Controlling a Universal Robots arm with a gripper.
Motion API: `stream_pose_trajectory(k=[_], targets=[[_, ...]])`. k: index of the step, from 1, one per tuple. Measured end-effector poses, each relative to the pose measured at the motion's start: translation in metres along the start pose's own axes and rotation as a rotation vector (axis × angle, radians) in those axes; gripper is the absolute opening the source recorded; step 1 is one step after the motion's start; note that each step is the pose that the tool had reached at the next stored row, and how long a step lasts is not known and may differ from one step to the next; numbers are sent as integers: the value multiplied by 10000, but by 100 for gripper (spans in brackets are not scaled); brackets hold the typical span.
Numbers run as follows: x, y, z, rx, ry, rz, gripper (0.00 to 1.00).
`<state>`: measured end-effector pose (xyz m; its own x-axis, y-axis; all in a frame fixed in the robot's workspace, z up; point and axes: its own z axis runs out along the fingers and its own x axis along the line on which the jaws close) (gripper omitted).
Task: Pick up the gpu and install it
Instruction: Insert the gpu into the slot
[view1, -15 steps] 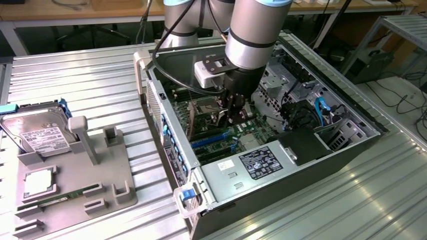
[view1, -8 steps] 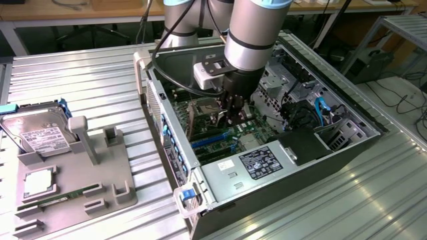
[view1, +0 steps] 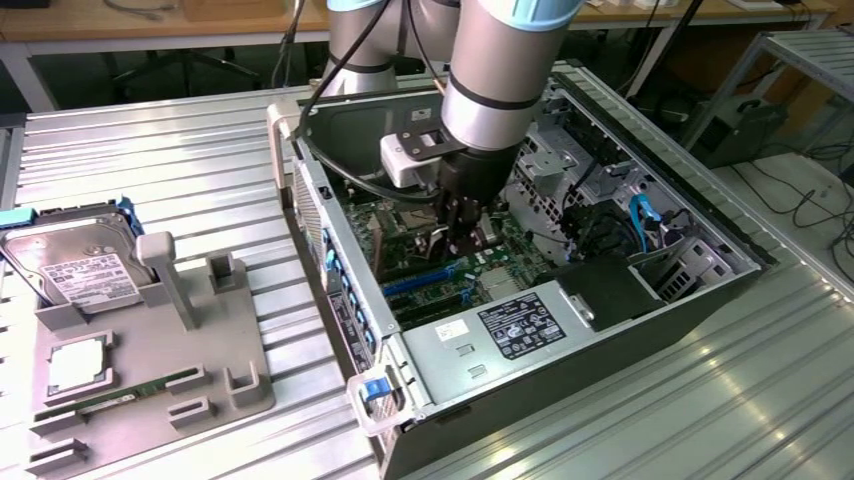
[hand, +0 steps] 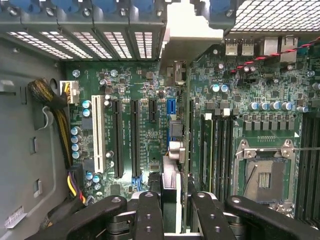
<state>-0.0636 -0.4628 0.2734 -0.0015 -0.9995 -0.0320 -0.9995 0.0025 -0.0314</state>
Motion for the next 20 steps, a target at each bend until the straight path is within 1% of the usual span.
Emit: stream_pose_trajectory(k=[5,8,9,10,11,12,13,17,18,19,20], targets=[[1,36,36,-15,0,1,28],[3,59,86,-78,0,1,28],[3,61,104,-95,9,1,28],[2,62,115,-107,37,2,28],[0,63,122,-114,81,0,28],[0,62,124,-115,108,-2,28],[0,62,123,-116,112,-2,28],[0,63,127,-114,108,-2,28],[1,64,133,-115,65,-1,28],[0,64,135,-111,47,-2,28],[0,65,137,-105,40,-9,28]])
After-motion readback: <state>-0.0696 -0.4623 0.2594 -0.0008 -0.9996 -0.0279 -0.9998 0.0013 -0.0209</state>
